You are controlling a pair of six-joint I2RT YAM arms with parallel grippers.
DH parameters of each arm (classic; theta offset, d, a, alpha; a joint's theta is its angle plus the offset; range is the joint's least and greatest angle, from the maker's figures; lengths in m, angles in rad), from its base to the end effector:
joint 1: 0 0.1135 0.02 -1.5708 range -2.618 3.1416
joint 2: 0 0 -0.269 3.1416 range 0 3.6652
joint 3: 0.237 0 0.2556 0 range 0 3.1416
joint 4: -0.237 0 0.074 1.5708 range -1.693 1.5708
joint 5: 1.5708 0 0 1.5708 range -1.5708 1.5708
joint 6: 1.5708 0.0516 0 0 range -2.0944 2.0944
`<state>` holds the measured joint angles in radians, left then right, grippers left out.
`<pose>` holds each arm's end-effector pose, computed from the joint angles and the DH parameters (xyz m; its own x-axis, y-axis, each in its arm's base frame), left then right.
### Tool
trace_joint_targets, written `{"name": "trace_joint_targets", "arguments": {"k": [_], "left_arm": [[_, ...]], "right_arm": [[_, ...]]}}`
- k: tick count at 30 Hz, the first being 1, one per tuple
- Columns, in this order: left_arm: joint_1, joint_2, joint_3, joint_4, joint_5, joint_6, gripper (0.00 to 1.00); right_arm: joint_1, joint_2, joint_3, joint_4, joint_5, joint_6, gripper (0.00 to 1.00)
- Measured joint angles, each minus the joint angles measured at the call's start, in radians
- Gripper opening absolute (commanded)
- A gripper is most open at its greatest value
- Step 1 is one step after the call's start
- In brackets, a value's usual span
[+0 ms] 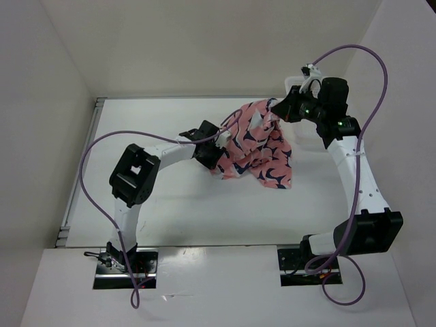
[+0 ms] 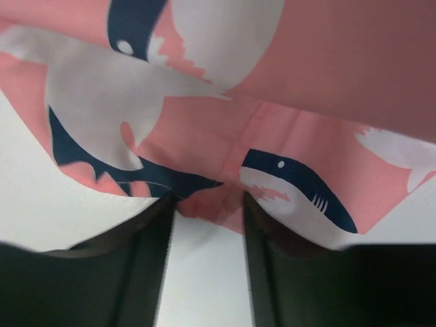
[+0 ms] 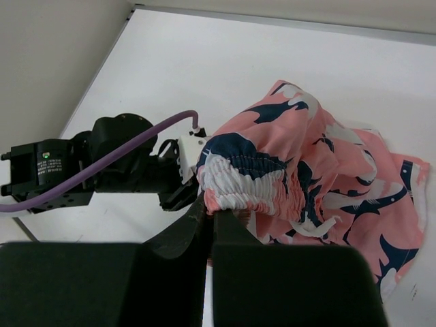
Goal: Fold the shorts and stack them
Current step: Flatten the shorts out
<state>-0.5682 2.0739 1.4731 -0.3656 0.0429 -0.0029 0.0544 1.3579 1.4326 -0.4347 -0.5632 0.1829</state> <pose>0.3865 -0.2494 0.1549 -0.6952 0.4404 -0.5682 0.5562 0.8303 -0.0369 0.3146 0.0447 0.4134 -0.4450 0.1298 -0.8861 -0.4718 0.8070 0.3552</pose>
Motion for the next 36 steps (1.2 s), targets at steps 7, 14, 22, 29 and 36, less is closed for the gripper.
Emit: {"name": "trace_joint_targets", "arguments": {"k": [7,14,22,29,36], "left_arm": [[-0.017,0.006,0.001,-0.004,0.068,0.000,0.02],[-0.023,0.004,-0.004,-0.002,0.119,0.000,0.00],[0.027,-0.011,0.031,-0.154,0.172,0.000,0.00],[0.219,-0.080,0.246,-0.270,0.162,0.000,0.00],[0.368,-0.199,0.482,-0.328,0.114,-0.001,0.00]], "right_arm": [[-0.023,0.000,-0.001,0.002,-0.002,0.006,0.00],[-0.026,0.000,-0.003,0.018,-0.002,0.010,0.00],[-0.026,0.000,-0.003,0.023,-0.002,0.010,0.00],[-0.026,0.000,-0.003,0.026,-0.002,0.010,0.00],[-0.026,0.042,0.074,0.029,-0.002,0.022,0.00]]}}
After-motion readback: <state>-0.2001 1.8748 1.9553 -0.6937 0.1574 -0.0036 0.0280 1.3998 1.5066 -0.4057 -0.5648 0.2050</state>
